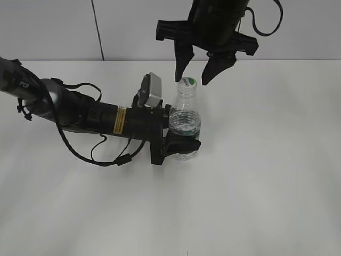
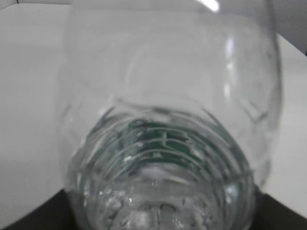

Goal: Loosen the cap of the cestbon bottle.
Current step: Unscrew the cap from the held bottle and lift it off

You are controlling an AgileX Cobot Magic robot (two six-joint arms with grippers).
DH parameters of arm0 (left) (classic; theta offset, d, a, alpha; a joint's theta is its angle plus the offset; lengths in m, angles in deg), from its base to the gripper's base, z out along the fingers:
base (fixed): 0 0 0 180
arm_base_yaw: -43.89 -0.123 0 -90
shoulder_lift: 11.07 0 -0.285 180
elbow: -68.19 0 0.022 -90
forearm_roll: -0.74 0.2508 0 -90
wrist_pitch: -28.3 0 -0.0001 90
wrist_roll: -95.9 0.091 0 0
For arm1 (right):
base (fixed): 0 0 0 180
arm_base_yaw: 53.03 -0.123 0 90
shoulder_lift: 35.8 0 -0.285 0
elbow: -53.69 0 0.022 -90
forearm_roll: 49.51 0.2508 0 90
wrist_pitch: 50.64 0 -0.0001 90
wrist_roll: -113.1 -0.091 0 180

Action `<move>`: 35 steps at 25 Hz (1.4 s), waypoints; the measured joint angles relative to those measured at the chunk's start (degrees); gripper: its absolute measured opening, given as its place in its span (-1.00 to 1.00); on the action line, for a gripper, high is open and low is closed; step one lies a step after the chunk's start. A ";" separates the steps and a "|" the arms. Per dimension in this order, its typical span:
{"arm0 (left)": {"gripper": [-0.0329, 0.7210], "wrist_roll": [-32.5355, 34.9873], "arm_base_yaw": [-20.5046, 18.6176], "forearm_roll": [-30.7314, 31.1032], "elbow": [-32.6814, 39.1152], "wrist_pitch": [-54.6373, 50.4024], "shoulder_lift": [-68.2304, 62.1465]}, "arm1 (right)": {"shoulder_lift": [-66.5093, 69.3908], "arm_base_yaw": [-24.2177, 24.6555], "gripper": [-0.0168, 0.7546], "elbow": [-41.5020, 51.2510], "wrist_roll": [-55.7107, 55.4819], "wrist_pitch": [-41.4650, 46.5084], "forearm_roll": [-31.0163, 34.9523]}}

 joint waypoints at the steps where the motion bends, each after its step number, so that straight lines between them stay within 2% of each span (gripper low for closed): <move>1: 0.18 0.00 0.00 0.00 0.00 0.00 0.00 | 0.18 0.00 0.08 0.00 0.00 0.00 0.03; 21: 0.18 0.00 0.00 0.00 0.00 -0.39 0.00 | 2.20 0.00 0.08 -0.05 2.68 0.00 1.28; 24: 0.18 0.00 0.00 0.00 0.00 -0.44 0.00 | 2.20 0.00 0.03 -0.05 2.75 0.00 1.28; 28: 0.18 0.00 0.00 0.00 0.00 -0.44 0.00 | 2.20 0.00 -0.16 -0.05 2.94 0.00 1.28; 35: 0.18 0.00 0.00 0.00 0.00 -0.50 0.00 | 2.20 0.00 -0.16 -0.05 9.16 0.00 1.28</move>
